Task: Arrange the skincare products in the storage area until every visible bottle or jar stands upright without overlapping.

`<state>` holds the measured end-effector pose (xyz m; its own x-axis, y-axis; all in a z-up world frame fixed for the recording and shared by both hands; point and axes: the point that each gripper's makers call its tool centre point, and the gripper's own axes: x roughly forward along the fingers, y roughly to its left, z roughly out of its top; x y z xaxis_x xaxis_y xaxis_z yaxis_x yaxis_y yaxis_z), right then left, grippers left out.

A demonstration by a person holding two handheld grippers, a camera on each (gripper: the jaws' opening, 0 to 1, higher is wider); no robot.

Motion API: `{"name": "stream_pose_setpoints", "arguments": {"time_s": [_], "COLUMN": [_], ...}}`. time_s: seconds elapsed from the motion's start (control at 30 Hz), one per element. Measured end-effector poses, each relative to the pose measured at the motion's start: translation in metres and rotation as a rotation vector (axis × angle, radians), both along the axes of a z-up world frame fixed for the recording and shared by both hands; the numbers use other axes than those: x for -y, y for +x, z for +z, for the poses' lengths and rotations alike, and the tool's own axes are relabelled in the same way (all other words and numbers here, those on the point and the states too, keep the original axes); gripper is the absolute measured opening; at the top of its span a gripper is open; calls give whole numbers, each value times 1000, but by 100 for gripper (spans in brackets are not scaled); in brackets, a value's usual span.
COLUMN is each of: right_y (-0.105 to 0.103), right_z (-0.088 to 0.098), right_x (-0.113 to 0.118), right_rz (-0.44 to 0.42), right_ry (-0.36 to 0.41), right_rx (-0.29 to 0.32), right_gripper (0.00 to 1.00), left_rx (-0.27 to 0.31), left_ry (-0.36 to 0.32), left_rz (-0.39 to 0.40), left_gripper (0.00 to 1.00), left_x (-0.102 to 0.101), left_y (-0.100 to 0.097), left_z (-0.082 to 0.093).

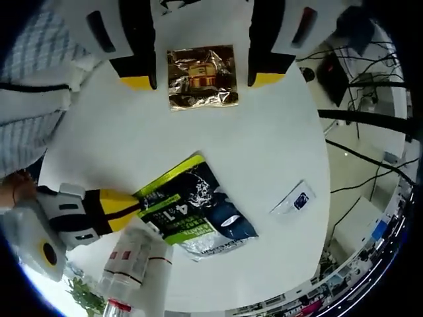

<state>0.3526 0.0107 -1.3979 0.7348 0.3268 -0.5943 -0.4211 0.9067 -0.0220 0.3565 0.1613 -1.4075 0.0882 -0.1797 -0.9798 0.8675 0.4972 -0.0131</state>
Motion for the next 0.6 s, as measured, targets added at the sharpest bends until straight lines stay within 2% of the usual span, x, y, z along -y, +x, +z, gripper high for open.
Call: {"name": "stream_pose_setpoints", "arguments": {"time_s": [0.3,0.5,0.57,0.6], "right_y": [2,2,2,2], "right_z": [0,0,0,0], "right_x": [-3,-3,-3,-3], "right_rz": [8,9,8,9], "right_ry": [2,2,3,2], "right_rx": [2,3,2,3], "right_gripper": [3,3,3,3], "left_rx": [-45,-46,-38,-34], "left_ry": [83,84,68,58], "left_rz": [-1,-24,-29,-27], "left_gripper": [58,61,69,78], "left_x": [-1,-1,0,1], "left_y": [0,1,1,1], "left_z": [-1,-1,-2,-3]}}
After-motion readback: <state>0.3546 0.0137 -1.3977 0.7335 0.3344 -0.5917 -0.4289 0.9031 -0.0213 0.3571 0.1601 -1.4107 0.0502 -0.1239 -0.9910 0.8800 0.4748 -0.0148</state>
